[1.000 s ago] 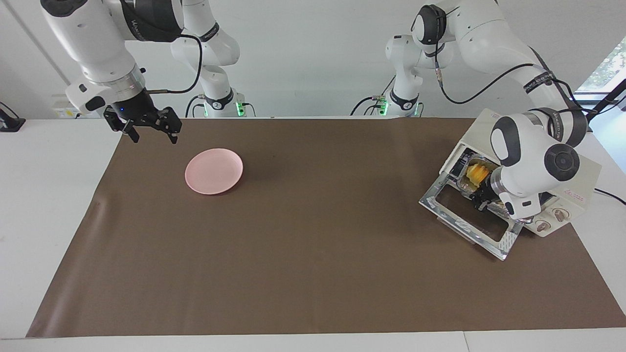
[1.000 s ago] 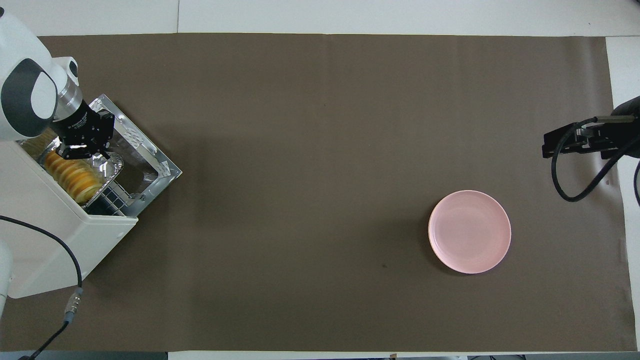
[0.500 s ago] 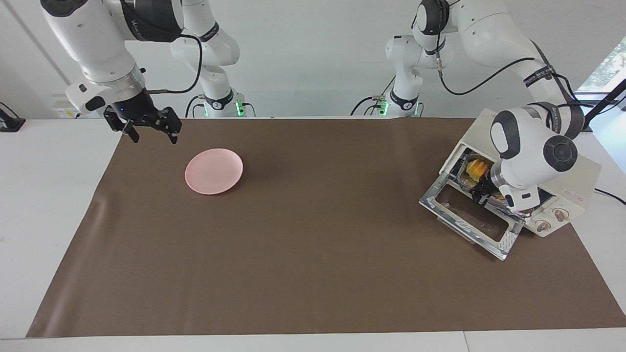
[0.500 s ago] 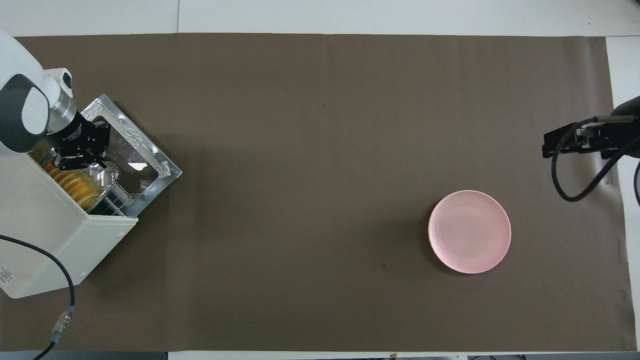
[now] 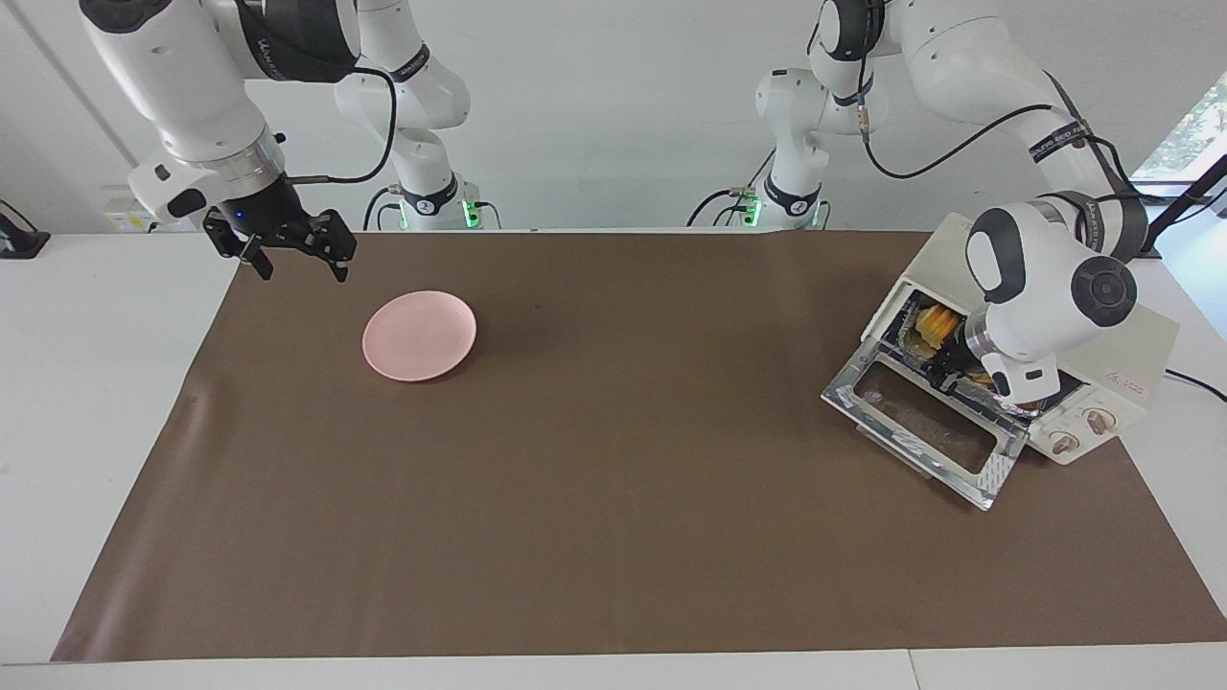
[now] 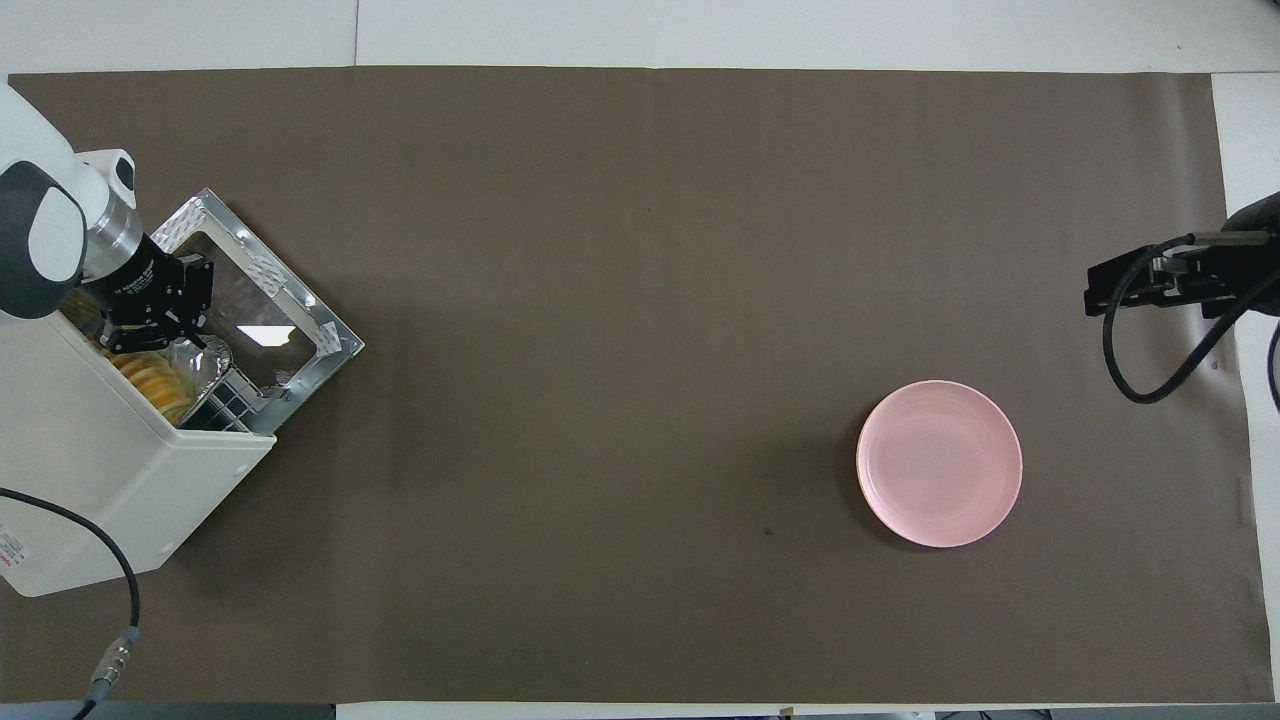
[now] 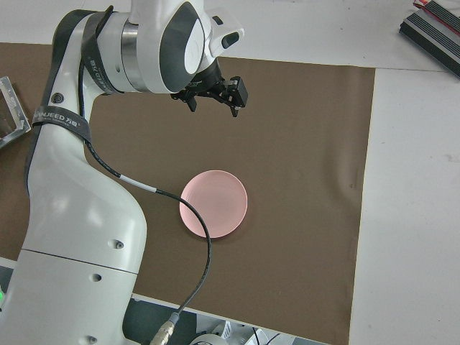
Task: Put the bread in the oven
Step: 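Push the tray deeper into the oven with the left gripper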
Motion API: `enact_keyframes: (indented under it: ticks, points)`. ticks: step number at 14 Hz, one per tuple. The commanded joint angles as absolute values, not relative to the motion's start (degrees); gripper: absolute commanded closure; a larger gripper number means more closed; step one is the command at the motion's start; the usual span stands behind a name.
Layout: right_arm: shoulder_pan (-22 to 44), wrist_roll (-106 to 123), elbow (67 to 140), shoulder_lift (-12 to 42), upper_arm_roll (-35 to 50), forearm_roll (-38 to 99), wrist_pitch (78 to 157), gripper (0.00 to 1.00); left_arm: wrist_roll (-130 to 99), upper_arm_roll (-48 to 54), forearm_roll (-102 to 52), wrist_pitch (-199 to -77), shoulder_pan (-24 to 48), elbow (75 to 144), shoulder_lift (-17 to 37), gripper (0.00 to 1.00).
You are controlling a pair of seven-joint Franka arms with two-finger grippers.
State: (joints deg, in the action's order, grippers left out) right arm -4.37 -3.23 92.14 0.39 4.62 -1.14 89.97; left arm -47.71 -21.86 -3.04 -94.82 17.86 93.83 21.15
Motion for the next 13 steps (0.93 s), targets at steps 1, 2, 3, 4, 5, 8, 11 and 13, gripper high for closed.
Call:
enact_keyframes:
  ticks: [1, 2, 3, 4, 5, 8, 11, 13]
  points:
    - [-5.01, -2.11, 93.16, -0.70, 5.10, -1.58, 89.65, 0.00, -45.62, -21.62, -0.62, -97.38, 18.02, 98.60, 18.11, 1.00]
    - [-5.01, -2.11, 93.16, -0.70, 5.10, -1.58, 89.65, 0.00, -45.53, -21.62, -0.62, -97.99, 18.10, 99.22, 17.76, 1.00]
    - [-5.01, -2.11, 93.16, -0.70, 5.01, -1.58, 89.65, 0.00, -45.44, -21.62, -0.62, -98.08, 18.02, 99.32, 17.75, 1.00]
    - [-5.01, -2.11, 93.16, -0.70, 5.01, -1.58, 89.65, 0.00, -44.92, -21.62, -0.62, -98.35, 18.10, 99.23, 17.75, 1.00]
    - [-5.01, -2.11, 93.16, -0.70, 5.01, -1.58, 89.65, 0.00, -43.69, -21.53, -0.62, -98.52, 18.02, 99.23, 17.75, 1.00]
    - [-5.01, -2.11, 93.16, -0.70, 5.10, -1.58, 89.65, 0.00, -40.17, -21.62, -0.53, -98.53, 17.84, 98.97, 17.84, 0.06]
    - [-5.01, -2.11, 93.16, -0.70, 5.10, -1.58, 89.65, 0.00, -39.82, -21.62, 0.00, -98.44, 18.54, 97.13, 18.02, 0.00]
    - [-5.01, -2.11, 93.16, -0.70, 5.10, -1.58, 89.65, 0.00, -39.81, -21.53, 1.58, -97.65, 19.42, 95.81, 18.02, 0.00]
